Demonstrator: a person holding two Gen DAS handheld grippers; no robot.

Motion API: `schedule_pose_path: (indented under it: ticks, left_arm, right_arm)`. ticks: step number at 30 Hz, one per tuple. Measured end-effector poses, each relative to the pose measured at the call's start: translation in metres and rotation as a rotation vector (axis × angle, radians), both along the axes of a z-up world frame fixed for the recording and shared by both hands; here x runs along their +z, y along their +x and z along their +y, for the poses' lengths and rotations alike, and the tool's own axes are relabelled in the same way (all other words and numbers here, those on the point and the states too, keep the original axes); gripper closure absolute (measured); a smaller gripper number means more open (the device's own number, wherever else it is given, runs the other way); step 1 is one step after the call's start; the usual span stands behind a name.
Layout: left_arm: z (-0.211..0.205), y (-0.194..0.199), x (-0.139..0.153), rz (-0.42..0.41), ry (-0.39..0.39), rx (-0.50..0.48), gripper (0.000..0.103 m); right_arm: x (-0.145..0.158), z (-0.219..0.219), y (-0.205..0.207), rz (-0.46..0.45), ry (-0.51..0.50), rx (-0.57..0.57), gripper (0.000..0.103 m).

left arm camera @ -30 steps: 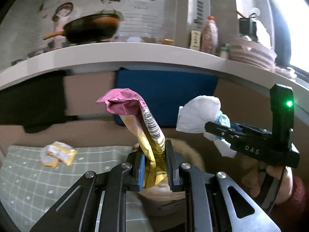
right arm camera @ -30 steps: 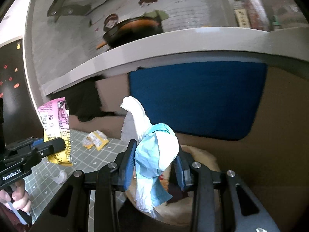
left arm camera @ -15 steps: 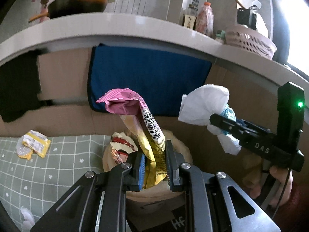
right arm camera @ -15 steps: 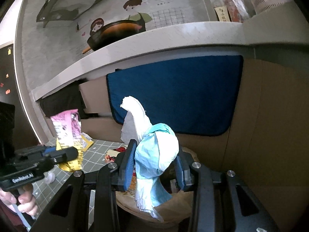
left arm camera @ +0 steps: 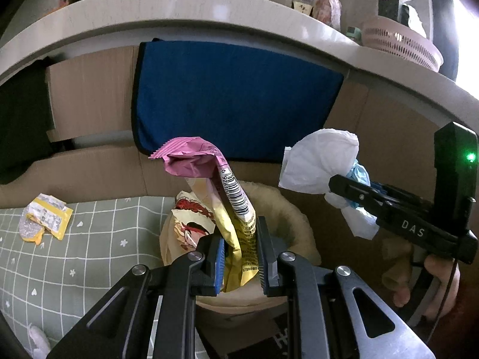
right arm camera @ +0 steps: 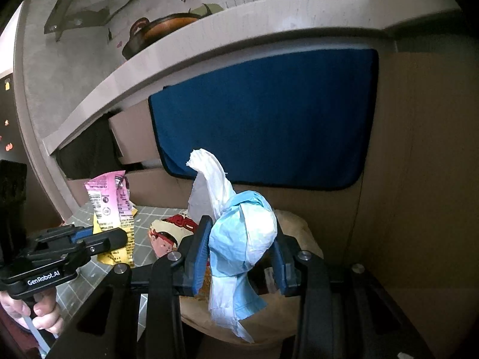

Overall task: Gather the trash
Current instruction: 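Carry the wrapper and mask over the bin and open both grippers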

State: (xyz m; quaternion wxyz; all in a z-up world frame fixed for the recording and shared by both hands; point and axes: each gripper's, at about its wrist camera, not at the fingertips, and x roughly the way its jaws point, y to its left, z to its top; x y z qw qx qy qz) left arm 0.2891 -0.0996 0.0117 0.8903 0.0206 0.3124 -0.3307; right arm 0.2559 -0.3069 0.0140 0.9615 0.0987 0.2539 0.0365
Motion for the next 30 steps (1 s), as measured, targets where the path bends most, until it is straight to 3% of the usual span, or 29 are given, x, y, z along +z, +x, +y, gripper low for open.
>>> schedule_pose_path:
  ticks: [14,25,26,27,28,30]
  left_arm:
    - [-0.007,0.030,-0.023,0.062,0.003,-0.017,0.084]
    - [-0.014,0.069,-0.038,0.162,-0.024,-0.045,0.084]
    - [-0.015,0.073,-0.040,0.178,-0.035,-0.054,0.081]
    - [-0.016,0.078,-0.043,0.201,-0.050,-0.078,0.071]
    - [-0.016,0.083,-0.046,0.229,-0.067,-0.099,0.055]
    - [-0.010,0.091,-0.049,0.267,-0.113,-0.096,0.051]
  right_arm:
    - [-0.019,0.003,0.028,0.049,0.010,0.015,0.068]
    - [-0.037,0.000,0.054,0.091,0.040,0.005,0.067]
    - [-0.039,-0.001,0.058,0.093,0.057,0.004,0.066]
    - [-0.040,-0.002,0.060,0.091,0.068,-0.001,0.066]
    - [-0.042,-0.004,0.062,0.086,0.077,-0.013,0.059]
    - [-0.047,-0.008,0.064,0.092,0.091,-0.042,0.042]
